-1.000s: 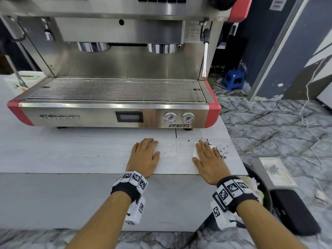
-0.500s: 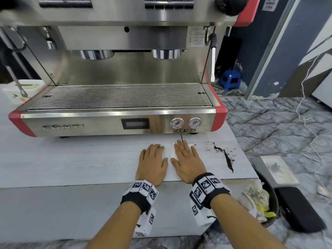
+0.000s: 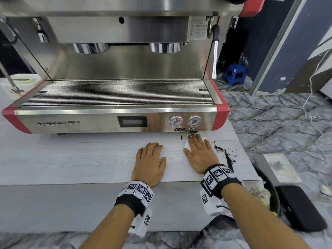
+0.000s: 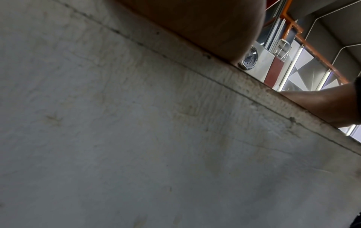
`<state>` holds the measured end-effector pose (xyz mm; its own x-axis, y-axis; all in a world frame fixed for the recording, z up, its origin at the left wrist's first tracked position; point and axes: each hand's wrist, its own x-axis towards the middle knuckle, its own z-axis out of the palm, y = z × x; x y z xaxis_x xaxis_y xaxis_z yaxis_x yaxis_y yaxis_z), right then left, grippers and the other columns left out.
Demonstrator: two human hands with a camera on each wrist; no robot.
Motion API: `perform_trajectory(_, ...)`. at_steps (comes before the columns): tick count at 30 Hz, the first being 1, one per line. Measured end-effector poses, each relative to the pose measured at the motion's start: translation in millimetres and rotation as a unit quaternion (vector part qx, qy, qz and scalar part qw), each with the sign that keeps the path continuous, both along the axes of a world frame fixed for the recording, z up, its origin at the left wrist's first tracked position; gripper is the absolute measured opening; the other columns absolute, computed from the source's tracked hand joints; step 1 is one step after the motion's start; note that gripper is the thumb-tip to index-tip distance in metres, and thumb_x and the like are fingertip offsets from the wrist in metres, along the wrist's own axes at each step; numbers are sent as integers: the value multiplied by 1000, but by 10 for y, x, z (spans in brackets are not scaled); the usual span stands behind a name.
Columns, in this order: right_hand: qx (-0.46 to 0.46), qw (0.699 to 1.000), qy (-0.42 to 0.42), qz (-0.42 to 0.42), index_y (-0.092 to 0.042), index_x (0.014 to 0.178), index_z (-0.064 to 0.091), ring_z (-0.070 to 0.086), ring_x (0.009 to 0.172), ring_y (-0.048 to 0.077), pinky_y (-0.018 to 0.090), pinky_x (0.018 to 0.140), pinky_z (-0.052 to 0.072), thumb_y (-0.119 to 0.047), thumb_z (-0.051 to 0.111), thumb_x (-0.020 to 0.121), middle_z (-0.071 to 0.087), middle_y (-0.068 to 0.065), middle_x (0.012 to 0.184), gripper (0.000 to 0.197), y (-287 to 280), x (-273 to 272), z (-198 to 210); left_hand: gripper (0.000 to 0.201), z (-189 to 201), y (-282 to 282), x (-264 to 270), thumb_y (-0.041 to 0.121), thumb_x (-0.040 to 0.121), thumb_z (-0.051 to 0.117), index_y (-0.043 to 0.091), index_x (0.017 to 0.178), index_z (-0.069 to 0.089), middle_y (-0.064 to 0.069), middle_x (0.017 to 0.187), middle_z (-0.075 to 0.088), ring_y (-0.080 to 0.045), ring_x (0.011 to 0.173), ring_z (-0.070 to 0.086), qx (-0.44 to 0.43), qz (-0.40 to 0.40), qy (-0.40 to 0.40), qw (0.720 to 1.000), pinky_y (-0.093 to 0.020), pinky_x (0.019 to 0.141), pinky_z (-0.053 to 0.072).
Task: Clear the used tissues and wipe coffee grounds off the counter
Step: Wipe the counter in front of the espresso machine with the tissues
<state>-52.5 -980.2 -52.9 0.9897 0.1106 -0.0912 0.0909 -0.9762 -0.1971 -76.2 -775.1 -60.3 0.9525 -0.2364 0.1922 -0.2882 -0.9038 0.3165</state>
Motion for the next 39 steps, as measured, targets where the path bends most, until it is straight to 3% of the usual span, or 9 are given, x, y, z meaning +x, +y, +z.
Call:
perform_trajectory(11,-6,998,45,-34,-10,153,-1,-5,149,21,41,121,-1,-41,20,101,-5,6,162,64,-405,55,125,61,8,-14,-16,46,84,17,23,135,39,3,143,38,-15,135,30,3,4,10,1000,-39,116,19)
perform_trajectory(17,8,999,-2,50,-11,152,-4,-10,149,20,40,121,-3,-42,19,101,-12,5,161,64,-291,-272,190,64,15,-15,-11,48,81,20,19,132,45,2,139,45,-17,129,40,-19,10,5,1000,-33,113,21)
perform_trajectory(19,9,997,-1,77,-12,152,-5,-11,148,19,38,121,-6,-47,12,99,-12,5,161,66,-249,-403,159,62,20,-43,-14,48,81,23,19,130,47,2,137,47,-19,126,43,-40,10,2,999,-33,111,25)
perform_trajectory(23,-6,995,-9,103,-12,152,-3,-10,149,18,35,118,-10,-54,-10,80,-8,4,162,84,-281,-613,32,55,70,-251,-40,45,84,31,20,130,47,3,138,46,-18,124,43,-66,-11,-10,998,-32,111,26)
perform_trajectory(31,-22,992,-10,122,-13,152,-3,-11,148,13,35,120,-9,-62,-12,85,-10,0,161,84,-625,-700,-8,46,62,-660,1,33,90,47,19,134,44,0,142,42,-19,128,40,-72,-31,-3,997,-33,112,24)
perform_trajectory(39,-23,990,-6,139,-16,152,-5,-13,147,11,33,119,-11,-59,-14,80,-13,-4,159,84,-937,-701,-16,45,38,-824,69,30,90,49,17,133,45,-1,140,43,-21,127,41,-64,-21,4,998,-35,112,26)
